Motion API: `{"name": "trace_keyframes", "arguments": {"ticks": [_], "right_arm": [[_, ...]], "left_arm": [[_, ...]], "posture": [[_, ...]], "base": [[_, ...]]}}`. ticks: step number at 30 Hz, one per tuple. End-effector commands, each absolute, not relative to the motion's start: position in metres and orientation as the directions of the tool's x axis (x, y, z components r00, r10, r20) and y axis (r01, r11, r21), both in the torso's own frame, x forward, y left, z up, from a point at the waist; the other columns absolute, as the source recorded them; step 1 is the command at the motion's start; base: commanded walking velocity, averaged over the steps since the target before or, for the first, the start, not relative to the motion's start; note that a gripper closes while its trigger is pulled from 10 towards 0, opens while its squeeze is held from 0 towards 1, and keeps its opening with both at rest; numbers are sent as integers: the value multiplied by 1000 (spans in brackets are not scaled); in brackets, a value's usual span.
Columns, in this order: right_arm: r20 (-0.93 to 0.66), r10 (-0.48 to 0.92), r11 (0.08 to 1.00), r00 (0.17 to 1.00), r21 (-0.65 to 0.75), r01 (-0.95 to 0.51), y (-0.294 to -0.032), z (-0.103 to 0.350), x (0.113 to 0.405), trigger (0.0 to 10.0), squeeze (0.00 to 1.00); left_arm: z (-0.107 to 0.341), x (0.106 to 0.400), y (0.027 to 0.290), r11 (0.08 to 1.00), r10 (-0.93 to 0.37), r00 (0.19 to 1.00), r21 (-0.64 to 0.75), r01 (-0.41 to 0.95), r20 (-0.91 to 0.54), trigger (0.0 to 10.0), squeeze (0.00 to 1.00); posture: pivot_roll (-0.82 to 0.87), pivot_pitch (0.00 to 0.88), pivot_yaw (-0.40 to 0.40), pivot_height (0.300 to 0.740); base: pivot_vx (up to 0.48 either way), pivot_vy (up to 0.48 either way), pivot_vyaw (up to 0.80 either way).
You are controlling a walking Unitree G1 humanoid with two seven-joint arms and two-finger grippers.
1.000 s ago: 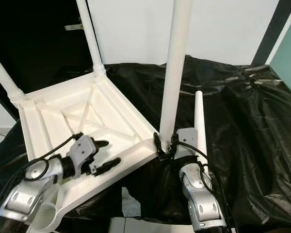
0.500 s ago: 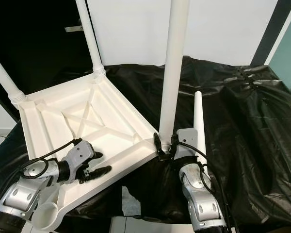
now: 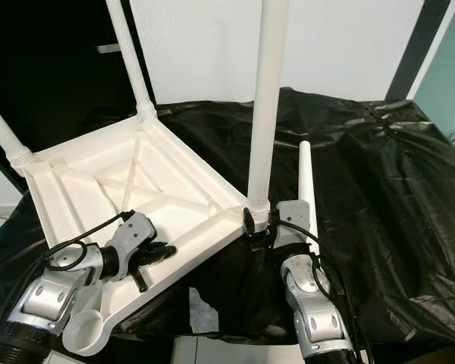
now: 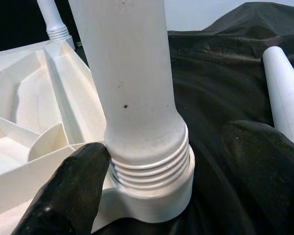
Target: Building children table
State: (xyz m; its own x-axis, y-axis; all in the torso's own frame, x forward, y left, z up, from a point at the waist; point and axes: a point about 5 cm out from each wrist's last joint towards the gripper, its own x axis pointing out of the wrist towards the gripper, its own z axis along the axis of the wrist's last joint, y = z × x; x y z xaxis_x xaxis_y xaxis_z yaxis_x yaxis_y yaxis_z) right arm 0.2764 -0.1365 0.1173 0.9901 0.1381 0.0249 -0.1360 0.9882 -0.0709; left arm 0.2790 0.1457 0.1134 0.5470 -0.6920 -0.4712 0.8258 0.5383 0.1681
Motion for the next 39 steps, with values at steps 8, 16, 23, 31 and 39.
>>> {"name": "trace_keyframes", "arguments": {"ticks": [8, 16, 23, 31, 39], "right_arm": [[27, 122, 990, 992, -80, -120, -138, 118, 283, 10000, 0], [14, 132, 988, 991, -84, -130, -137, 115, 281, 10000, 0], [-3, 136, 986, 991, -91, -136, -139, 111, 276, 10000, 0], [-33, 122, 988, 992, -90, -125, -142, 105, 272, 10000, 0], [-38, 118, 989, 992, -84, -121, -141, 102, 267, 10000, 0]], "left_arm": [[98, 295, 131, 786, -446, 784, 231, 574, -432, 10000, 729], [105, 296, 127, 763, -499, 765, 212, 611, -408, 10000, 0], [124, 288, 127, 649, -656, 671, 195, 735, -345, 10000, 0], [145, 280, 149, 545, -753, 582, 203, 813, -309, 10000, 0], [164, 278, 198, 514, -729, 563, 232, 826, -388, 10000, 0]], "posture": [[-27, 0, 28, 740], [-29, 0, 32, 740], [-27, 0, 33, 740], [-23, 0, 39, 740], [-23, 0, 45, 740]], "base": [[0, 0, 0], [0, 0, 0], [0, 0, 0], [0, 0, 0], [0, 0, 0]]}}
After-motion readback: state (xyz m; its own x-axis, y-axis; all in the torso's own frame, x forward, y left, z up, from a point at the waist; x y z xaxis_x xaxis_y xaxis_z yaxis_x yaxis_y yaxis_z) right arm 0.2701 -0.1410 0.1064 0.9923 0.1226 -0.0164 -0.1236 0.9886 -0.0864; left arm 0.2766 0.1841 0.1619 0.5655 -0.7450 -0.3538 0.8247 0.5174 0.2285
